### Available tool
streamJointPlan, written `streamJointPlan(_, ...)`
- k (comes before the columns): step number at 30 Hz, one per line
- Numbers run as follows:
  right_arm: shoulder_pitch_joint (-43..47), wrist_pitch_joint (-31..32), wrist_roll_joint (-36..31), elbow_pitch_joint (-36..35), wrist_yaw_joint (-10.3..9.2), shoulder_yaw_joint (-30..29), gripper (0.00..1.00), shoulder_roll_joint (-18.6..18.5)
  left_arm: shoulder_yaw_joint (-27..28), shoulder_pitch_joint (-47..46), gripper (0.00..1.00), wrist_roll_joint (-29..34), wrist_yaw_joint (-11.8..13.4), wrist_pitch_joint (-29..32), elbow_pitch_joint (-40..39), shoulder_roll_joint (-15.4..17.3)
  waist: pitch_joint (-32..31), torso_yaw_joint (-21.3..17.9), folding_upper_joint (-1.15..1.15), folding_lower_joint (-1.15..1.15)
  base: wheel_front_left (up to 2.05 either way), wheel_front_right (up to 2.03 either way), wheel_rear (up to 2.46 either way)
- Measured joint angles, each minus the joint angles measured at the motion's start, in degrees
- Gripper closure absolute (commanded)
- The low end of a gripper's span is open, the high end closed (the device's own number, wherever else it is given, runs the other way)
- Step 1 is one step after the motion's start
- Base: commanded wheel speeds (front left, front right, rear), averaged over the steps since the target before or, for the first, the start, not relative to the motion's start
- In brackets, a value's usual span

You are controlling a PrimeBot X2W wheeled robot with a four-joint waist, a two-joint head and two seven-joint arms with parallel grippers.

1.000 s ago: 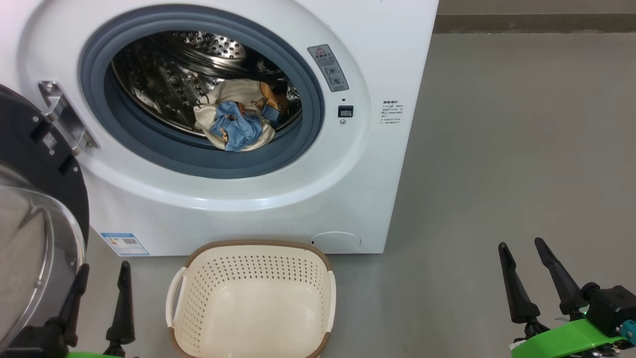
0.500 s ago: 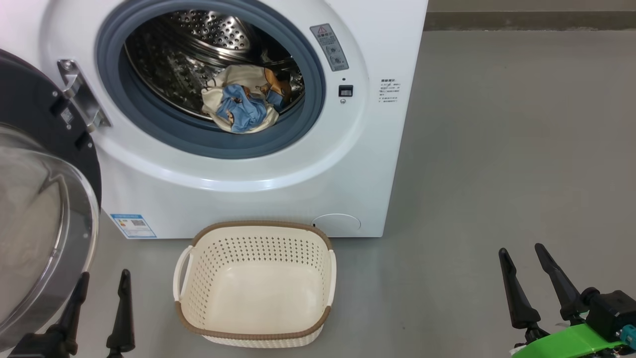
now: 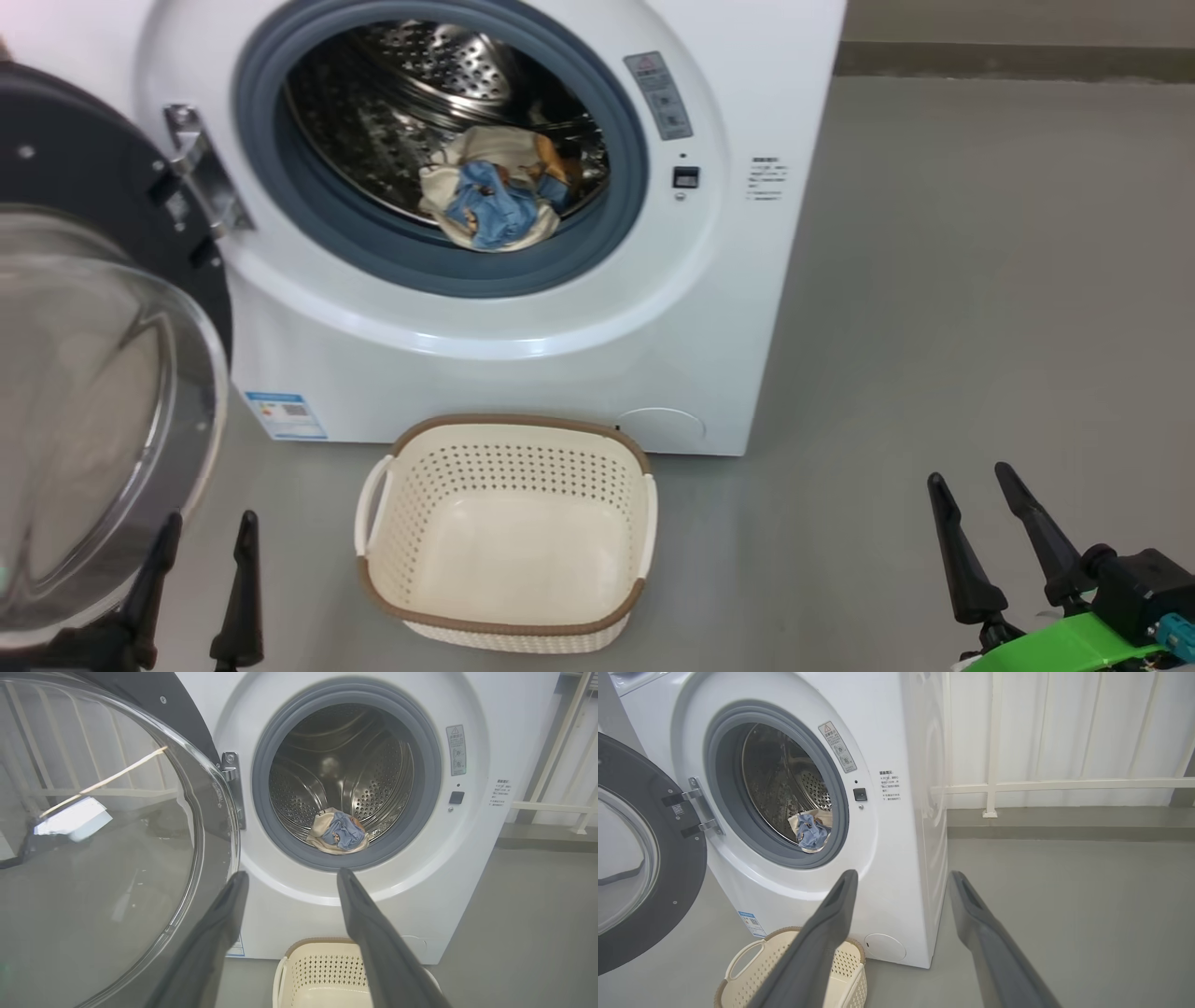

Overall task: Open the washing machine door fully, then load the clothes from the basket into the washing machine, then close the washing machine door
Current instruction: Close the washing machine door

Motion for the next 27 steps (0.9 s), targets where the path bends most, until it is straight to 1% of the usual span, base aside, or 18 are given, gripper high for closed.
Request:
streamJointPlan(3,0.07,0.00,0.00,0.01,0.00,0.45,0.00,-0.19,0.08,0.62,0.00,0.00,0.00,0.00,-0.11,-0.14,-0.13,1.02,0.00,0.00,0.00,0.00,0.00)
streamJointPlan(14,-0.01,0.00,0.08,0.47,0.00,4.35,0.00,-0.46,2.61,4.03,0.00,0.01,0.00,0.00,-1.05,-1.71,-0.93,9.89,0.00,0.00,0.00,0.00,0.00)
streamJointPlan(23,-0.20,0.00,0.42,1.07,0.00,6.56,0.00,-0.43,6.05,5.70,0.00,0.58,0.00,0.00,-1.67,-2.78,-1.66,17.96,0.00,0.00,0.00,0.00,0.00)
streamJointPlan(27,-1.71,0.00,0.47,1.37,0.00,8.73,0.00,-0.60,8.55,6.42,0.00,0.62,0.00,0.00,-2.69,-3.31,-1.57,21.07,0.00,0.00,0.00,0.00,0.00)
